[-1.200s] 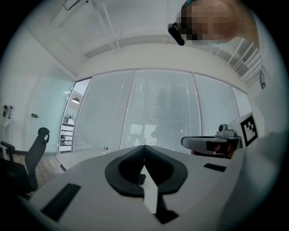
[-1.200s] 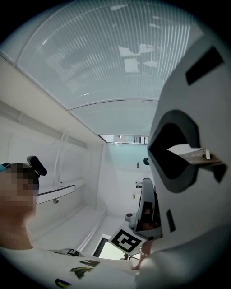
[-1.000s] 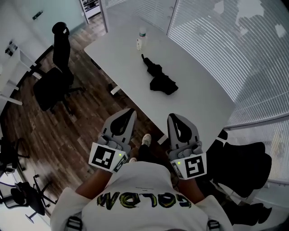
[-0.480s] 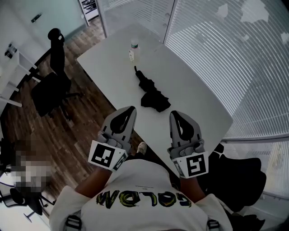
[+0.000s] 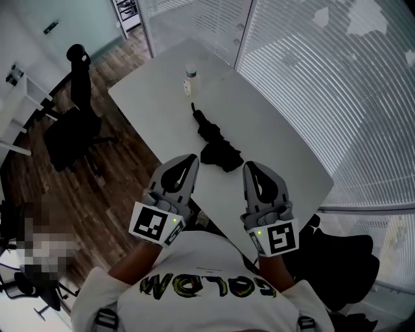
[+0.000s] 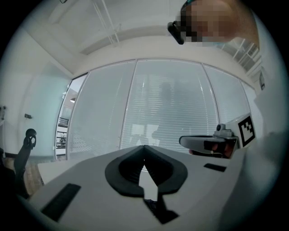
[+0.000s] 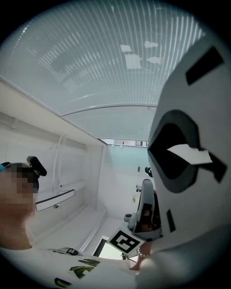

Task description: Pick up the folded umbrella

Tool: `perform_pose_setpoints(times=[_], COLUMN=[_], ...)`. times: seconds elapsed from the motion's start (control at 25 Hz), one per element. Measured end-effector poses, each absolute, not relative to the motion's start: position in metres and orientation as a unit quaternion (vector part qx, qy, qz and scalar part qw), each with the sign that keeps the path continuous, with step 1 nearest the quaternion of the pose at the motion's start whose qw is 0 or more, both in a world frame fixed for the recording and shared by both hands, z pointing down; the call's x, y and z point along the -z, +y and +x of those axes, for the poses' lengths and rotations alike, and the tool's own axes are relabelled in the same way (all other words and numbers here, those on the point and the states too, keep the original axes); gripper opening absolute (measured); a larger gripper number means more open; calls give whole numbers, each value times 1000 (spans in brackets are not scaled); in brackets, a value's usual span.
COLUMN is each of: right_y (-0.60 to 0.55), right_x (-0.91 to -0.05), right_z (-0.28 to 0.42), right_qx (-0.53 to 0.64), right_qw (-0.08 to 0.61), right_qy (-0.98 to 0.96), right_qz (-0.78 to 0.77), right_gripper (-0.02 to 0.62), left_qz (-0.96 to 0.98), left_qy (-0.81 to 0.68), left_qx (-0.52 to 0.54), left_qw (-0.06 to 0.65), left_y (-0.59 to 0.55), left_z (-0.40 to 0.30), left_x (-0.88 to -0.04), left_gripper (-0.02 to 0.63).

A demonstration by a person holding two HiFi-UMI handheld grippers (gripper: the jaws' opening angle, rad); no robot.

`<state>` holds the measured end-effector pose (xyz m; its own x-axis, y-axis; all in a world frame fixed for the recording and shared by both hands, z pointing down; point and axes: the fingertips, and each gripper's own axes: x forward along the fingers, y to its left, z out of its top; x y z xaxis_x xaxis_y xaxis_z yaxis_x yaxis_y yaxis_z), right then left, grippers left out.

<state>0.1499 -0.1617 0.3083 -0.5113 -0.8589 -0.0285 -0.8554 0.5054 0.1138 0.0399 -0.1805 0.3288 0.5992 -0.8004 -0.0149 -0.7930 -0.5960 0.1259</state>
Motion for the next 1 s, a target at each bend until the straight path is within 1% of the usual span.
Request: perform_pose_setpoints(times=[0.2, 0.56, 0.76, 1.0], right_y=[-177, -208, -223, -238], right_x=[-302, -295, -296, -318], right_z=[133, 85, 67, 60], right_qx=[67, 69, 72, 62], right_qw=[12, 23, 44, 86], right_qy=[-866, -865, -863, -868], right_qz=[495, 496, 497, 485], right_gripper=[11, 11, 14, 65], left_qz=[895, 901, 902, 902], left_qy=[-442, -429, -424, -424], left_qx=[40, 47, 51, 51], left_qw=[52, 52, 55, 62], left_y=[-196, -226, -241, -250], left_z=[25, -16, -32, -44], left_x=[-325, -316, -314, -320], left_gripper=[11, 11, 11, 11])
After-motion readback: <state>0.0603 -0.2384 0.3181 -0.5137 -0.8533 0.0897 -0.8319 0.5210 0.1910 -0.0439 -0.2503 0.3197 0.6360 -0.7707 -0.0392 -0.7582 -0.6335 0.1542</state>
